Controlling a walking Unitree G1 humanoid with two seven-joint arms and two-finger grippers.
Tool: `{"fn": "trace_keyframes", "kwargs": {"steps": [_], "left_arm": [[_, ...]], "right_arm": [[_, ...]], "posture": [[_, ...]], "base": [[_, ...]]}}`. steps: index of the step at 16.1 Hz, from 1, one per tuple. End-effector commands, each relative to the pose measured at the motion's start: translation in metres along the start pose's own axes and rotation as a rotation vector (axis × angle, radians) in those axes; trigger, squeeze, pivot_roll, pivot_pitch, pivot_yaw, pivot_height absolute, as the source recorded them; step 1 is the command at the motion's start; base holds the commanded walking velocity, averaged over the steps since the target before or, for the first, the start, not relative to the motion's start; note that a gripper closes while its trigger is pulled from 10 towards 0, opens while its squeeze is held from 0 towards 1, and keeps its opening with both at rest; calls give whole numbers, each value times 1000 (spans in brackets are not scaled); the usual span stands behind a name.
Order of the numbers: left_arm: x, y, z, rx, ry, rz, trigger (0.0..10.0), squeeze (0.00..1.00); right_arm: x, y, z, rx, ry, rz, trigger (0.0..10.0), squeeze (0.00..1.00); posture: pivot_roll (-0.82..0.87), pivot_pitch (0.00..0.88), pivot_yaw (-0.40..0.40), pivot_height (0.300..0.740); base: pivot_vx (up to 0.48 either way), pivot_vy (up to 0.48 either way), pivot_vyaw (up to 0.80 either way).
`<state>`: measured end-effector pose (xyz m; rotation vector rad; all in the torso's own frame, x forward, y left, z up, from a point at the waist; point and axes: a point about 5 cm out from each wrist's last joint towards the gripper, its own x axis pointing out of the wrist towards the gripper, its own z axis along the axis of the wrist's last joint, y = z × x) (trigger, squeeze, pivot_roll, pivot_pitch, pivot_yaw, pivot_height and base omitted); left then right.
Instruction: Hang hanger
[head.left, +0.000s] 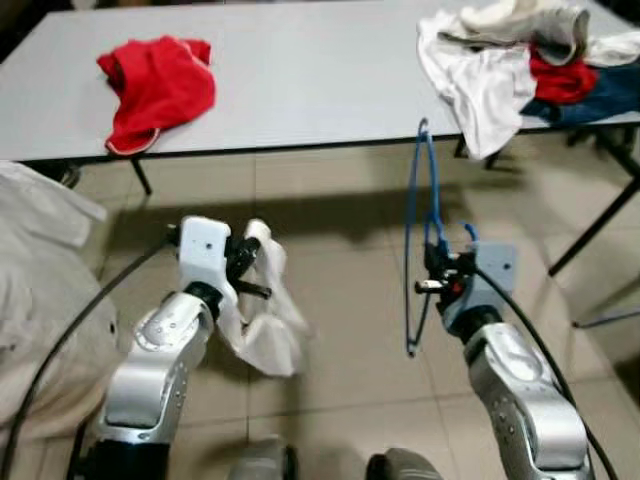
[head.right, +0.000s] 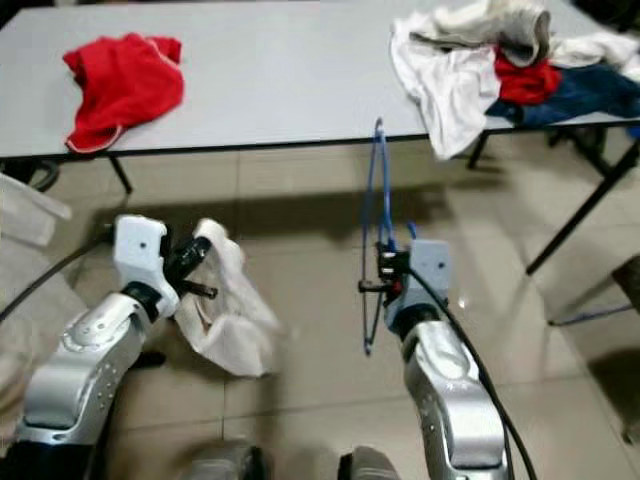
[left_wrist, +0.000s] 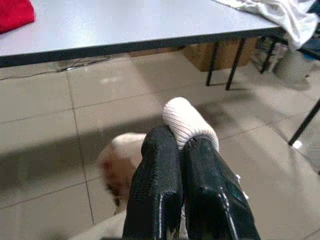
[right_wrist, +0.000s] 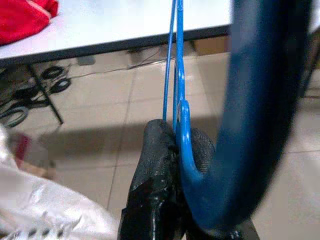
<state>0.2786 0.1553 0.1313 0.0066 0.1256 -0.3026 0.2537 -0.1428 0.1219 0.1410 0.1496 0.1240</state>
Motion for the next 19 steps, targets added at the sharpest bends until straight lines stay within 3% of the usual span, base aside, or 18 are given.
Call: {"fn": "trace_keyframes", "kwargs": {"steps": [1, 3, 5, 9, 13, 19], "left_arm": [[-1, 6, 5, 4, -10, 26, 10000, 0], [1, 7, 8, -6, -26, 57, 10000, 0], [4, 9, 17, 3, -114, 56, 10000, 0], [6, 8, 18, -12, -101, 63, 10000, 0], [6, 3, 20, -32, -140, 4, 10000, 0], [10, 5, 30, -53, -173, 8, 10000, 0]], "right_arm": [[-1, 2, 1, 16, 1, 3, 10000, 0], [-3, -1, 1, 29, 2, -12, 10000, 0], [-3, -1, 4, -24, -20, -3, 10000, 0], [-3, -3, 4, -29, -13, -27, 10000, 0], [0, -3, 7, 19, -22, -26, 10000, 0], [9, 2, 16, -61, -55, 43, 10000, 0]], "posture": [[-29, 118, 30, 740], [-43, 112, 38, 740], [-54, 106, 49, 740], [-54, 101, 53, 740], [-54, 107, 52, 740], [-61, 82, 30, 740]], "base": [[0, 0, 0], [0, 0, 0], [0, 0, 0], [0, 0, 0], [0, 0, 0], [363, 0, 0]]}}
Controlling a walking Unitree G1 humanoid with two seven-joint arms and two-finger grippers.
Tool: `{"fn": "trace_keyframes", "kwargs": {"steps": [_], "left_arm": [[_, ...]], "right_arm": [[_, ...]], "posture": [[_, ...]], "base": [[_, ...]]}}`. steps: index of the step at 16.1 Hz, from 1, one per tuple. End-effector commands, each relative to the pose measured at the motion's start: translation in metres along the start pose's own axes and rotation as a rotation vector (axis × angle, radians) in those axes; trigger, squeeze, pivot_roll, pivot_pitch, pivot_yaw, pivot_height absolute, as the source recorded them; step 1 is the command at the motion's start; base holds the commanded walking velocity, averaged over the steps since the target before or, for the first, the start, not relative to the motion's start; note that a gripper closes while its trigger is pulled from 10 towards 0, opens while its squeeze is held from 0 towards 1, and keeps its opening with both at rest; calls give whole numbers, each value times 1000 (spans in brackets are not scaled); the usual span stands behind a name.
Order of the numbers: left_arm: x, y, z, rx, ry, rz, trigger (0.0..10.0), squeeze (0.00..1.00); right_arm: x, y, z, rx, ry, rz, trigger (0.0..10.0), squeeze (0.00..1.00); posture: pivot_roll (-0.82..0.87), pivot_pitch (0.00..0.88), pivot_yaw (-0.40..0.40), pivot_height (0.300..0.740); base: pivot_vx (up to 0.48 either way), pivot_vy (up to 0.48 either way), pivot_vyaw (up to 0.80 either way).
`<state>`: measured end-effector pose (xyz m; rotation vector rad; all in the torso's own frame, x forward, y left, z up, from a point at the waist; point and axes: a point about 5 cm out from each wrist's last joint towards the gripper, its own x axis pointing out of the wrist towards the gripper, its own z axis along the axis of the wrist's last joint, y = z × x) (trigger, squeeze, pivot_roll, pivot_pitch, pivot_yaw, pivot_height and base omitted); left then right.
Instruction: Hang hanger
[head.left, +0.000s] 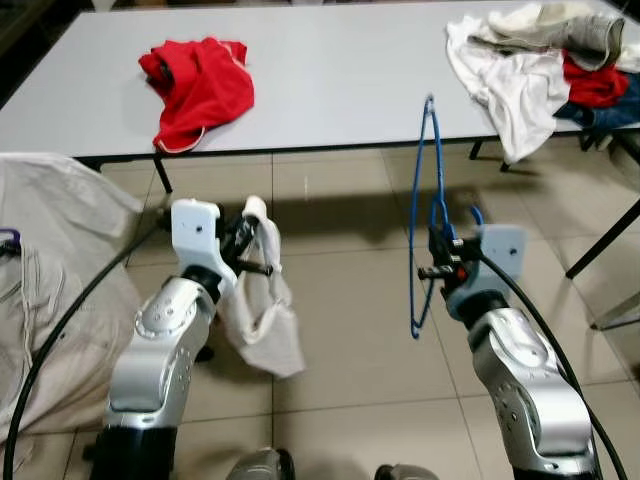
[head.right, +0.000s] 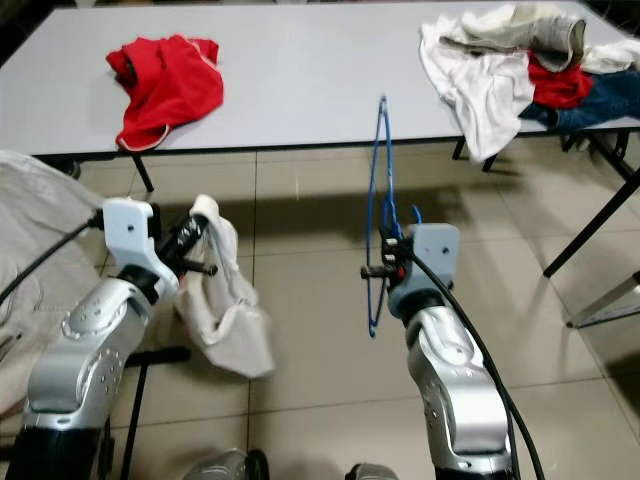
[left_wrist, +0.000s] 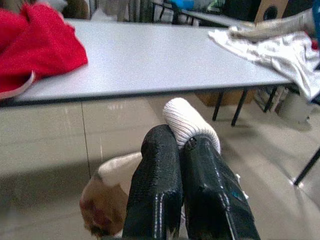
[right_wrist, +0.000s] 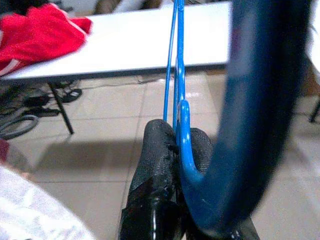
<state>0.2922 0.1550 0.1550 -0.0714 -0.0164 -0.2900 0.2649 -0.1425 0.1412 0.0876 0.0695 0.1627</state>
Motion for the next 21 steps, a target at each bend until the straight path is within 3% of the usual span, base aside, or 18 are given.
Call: {"fn": "trace_keyframes", "kwargs": {"steps": [1, 5, 9, 14, 16, 21], "left_arm": [[4, 2, 8, 4, -34, 0, 10000, 0], [6, 2, 7, -12, -39, 8, 10000, 0], [7, 1, 8, -22, -47, 11, 10000, 0], [5, 0, 6, -37, -61, 28, 10000, 0], [4, 1, 6, -36, -65, 34, 10000, 0], [6, 2, 9, -19, -72, 22, 10000, 0]], "right_arm": [[2, 2, -2, 4, 14, 21, 10000, 0], [3, 2, 0, -27, 14, 66, 10000, 0], [6, 1, 5, -124, 18, 117, 10000, 0], [7, 0, 9, -155, 22, 165, 10000, 0], [9, 0, 10, -221, 27, 157, 10000, 0], [9, -1, 9, -186, 16, 152, 10000, 0]], "posture": [[-61, 77, 25, 740], [-63, 62, 24, 740], [-69, 53, 18, 740], [-75, 47, -5, 740], [-76, 46, -6, 740], [-74, 42, 2, 740]], "base": [[420, 0, 0], [426, 0, 0], [429, 0, 0], [431, 0, 0], [444, 0, 0], [445, 0, 320]]}}
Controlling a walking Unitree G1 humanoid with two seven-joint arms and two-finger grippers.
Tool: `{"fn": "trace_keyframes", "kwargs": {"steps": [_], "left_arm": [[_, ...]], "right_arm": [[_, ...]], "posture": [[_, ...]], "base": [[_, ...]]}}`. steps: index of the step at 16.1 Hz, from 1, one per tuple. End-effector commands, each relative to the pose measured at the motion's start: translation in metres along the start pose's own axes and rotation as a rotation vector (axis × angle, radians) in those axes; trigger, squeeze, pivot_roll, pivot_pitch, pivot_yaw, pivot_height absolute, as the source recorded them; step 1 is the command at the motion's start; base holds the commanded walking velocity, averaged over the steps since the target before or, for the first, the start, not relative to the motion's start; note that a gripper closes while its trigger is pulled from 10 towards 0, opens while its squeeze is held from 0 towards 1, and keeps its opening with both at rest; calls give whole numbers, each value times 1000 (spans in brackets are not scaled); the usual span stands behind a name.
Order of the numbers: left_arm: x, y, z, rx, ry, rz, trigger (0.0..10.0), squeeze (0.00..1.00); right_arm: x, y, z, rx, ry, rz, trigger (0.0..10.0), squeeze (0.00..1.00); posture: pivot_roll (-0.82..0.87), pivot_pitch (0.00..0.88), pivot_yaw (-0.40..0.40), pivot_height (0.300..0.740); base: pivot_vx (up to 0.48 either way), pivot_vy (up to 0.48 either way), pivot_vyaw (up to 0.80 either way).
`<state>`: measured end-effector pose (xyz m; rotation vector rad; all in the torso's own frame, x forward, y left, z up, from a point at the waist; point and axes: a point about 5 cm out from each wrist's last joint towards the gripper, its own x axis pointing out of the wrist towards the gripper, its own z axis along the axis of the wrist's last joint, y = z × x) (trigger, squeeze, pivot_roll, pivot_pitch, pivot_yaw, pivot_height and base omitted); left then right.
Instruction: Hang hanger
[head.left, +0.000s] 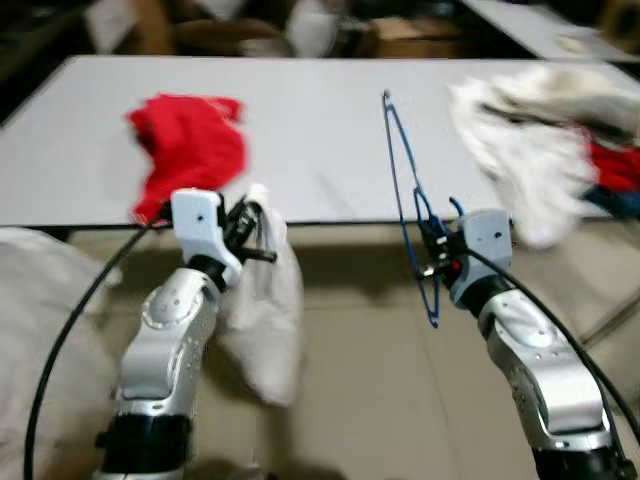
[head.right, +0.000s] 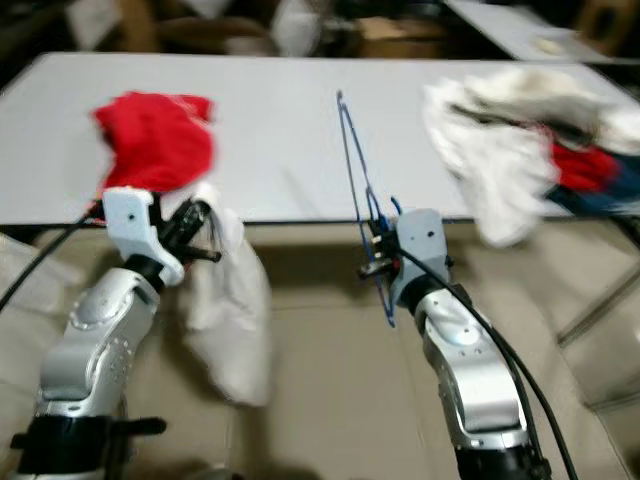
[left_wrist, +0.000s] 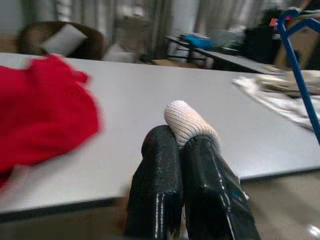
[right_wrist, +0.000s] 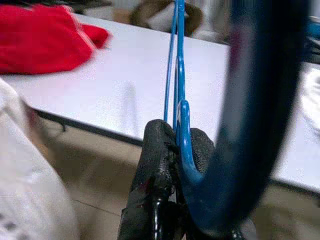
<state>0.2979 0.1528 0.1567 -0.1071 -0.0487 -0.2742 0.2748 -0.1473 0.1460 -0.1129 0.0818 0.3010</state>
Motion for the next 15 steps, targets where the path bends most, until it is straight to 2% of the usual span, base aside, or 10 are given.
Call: {"fn": "trace_keyframes", "kwargs": {"steps": [1, 4, 6, 8, 10, 13, 15], "left_arm": [[3, 1, 10, 18, -39, -10, 10000, 0], [11, 0, 18, 43, -49, -49, 10000, 0], [27, 14, 35, 84, -71, -56, 10000, 0], [45, 38, 58, 167, -86, -14, 10000, 0], [57, 51, 79, 226, -108, 4, 10000, 0], [67, 53, 98, 264, -139, -38, 10000, 0], [76, 46, 115, 266, -178, -119, 10000, 0]], "right_arm": [[0, 1, 6, 7, -25, 32, 10000, 0], [-6, -9, 14, -32, -40, 142, 10000, 0], [-30, -23, 35, -111, -56, 420, 10000, 0], [-54, -42, 48, -177, 10, 588, 10000, 0], [-76, -52, 47, -233, 158, 736, 10000, 0], [-90, -53, 48, -227, 241, 871, 10000, 0], [-86, -48, 49, -249, 272, 938, 10000, 0]], "posture": [[-74, 39, 5, 740], [-72, 35, 12, 740], [-73, 34, 12, 740], [-79, 31, 25, 740], [-78, 28, 27, 740], [-76, 20, 28, 740], [-72, 13, 32, 740]], "base": [[446, 0, 0], [449, 0, 0], [444, 0, 0], [446, 0, 0], [444, 0, 0], [436, 0, 0], [431, 0, 0]]}}
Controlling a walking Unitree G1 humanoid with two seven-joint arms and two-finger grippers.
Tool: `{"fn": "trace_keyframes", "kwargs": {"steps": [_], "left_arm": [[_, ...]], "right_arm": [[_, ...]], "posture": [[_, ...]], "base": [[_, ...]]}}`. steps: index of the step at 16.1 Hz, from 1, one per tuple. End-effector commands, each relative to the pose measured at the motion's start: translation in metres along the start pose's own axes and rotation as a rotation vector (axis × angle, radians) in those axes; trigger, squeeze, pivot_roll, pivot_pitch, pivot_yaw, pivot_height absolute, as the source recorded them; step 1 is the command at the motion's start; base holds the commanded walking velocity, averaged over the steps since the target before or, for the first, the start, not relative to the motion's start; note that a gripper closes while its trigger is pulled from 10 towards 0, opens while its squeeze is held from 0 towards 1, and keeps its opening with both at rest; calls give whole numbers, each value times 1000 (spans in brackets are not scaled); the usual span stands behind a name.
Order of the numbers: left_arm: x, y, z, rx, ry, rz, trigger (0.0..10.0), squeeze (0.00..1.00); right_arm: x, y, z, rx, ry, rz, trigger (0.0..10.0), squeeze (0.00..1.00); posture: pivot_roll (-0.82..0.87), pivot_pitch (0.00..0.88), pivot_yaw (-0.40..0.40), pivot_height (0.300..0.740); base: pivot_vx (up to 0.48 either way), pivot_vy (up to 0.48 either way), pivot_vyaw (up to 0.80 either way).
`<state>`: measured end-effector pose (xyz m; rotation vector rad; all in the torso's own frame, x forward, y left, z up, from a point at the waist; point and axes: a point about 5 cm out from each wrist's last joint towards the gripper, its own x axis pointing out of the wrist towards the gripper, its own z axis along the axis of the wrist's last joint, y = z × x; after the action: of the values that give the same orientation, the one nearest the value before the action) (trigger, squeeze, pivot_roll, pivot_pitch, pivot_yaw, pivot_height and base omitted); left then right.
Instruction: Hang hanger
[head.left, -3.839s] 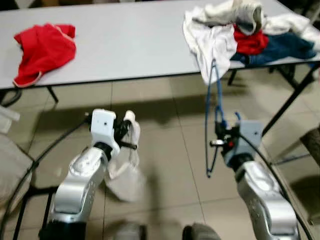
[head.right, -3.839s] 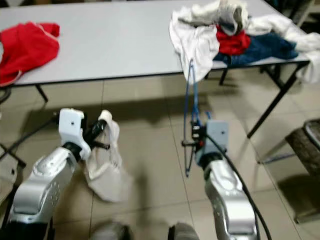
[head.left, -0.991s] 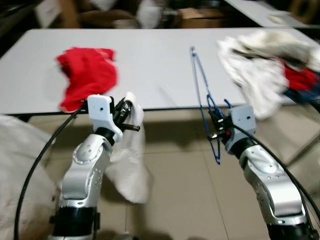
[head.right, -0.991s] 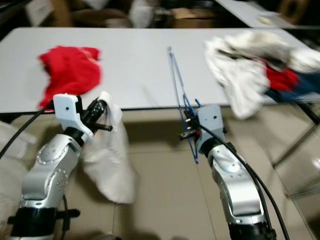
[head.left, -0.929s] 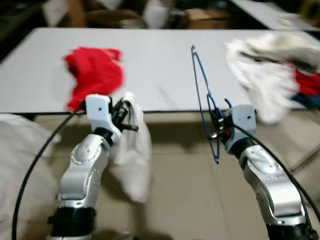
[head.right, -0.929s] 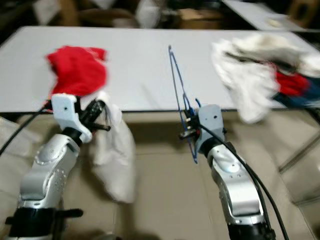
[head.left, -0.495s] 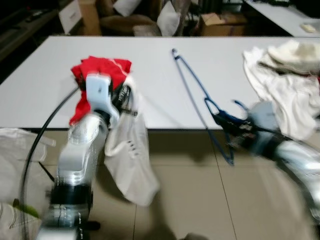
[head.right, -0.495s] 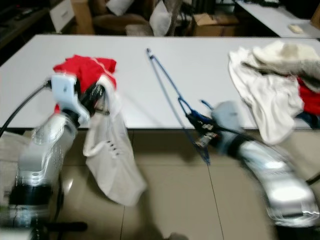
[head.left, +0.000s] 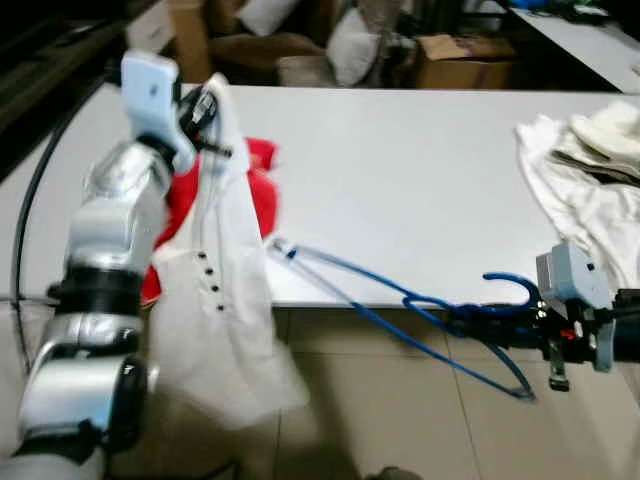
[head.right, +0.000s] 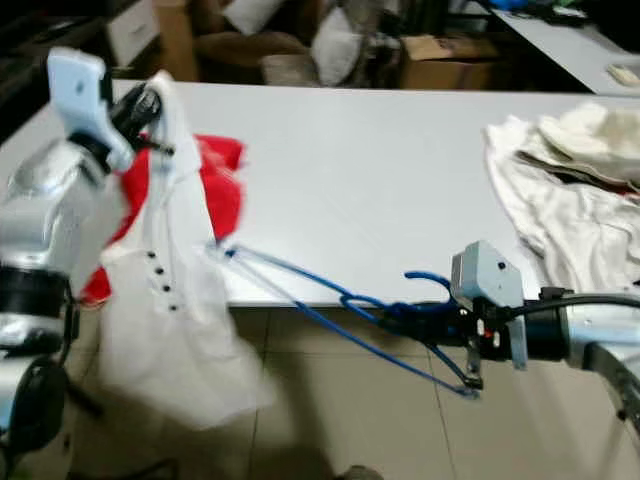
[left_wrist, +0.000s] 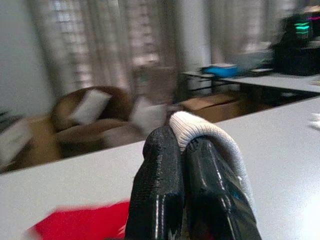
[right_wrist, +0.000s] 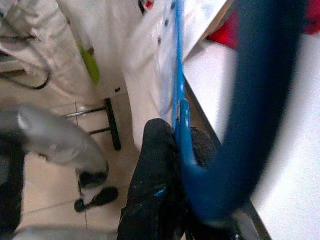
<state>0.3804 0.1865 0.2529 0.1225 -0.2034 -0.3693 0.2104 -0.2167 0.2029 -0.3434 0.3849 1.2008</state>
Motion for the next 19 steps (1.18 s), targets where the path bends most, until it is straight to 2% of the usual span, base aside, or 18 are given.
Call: {"fn": "trace_keyframes", "kwargs": {"steps": [1, 3, 6, 9, 11, 13, 15, 16, 17, 18, 19], "left_arm": [[4, 3, 20, 14, -75, -30, 10000, 0], [9, -15, 34, -10, -114, -154, 10000, 0], [6, -35, 44, -46, -151, -292, 10000, 0], [-12, -49, 55, -66, -187, -411, 10000, 0], [-17, -54, 62, -102, -217, -450, 10000, 0], [-19, -61, 72, -118, -258, -487, 10000, 0], [-20, -64, 86, -151, -312, -501, 10000, 0], [-19, -65, 101, -201, -383, -511, 10000, 0], [-19, -65, 110, -219, -425, -516, 10000, 0], [-20, -60, 125, -260, -509, -492, 10000, 0], [-21, -55, 133, -287, -550, -470, 10000, 0]], "right_arm": [[4, -1, 7, -39, -2, 23, 10000, 0], [15, -10, 7, -55, 12, -1, 10000, 0], [28, -23, 9, -91, 22, -73, 10000, 0], [40, -31, 15, -133, 8, -99, 10000, 0], [45, -38, 18, -151, 2, -119, 10000, 0], [50, -56, 28, -197, -12, -206, 10000, 0], [48, -81, 34, -195, 18, -358, 10000, 0], [43, -108, 47, -217, -1, -549, 10000, 0], [40, -121, 58, -228, -31, -659, 10000, 0], [31, -132, 94, -318, -232, -813, 10000, 0], [24, -133, 117, -338, -410, -865, 10000, 0]], "posture": [[-68, 9, 32, 740], [-65, 7, 32, 740], [-69, 8, 36, 740], [-63, 17, 27, 740], [-57, 20, 20, 740], [-51, 21, 14, 740], [-46, 21, 8, 740], [-43, 23, 7, 740], [-45, 24, 9, 740], [-39, 24, 9, 740], [-35, 23, 6, 740]], "base": [[431, 0, 0], [429, 0, 0], [425, 0, 0], [121, 0, 0], [0, 0, 0], [0, 0, 0], [0, 0, 0], [0, 0, 0], [0, 0, 0], [0, 0, 0], [0, 0, 0]]}}
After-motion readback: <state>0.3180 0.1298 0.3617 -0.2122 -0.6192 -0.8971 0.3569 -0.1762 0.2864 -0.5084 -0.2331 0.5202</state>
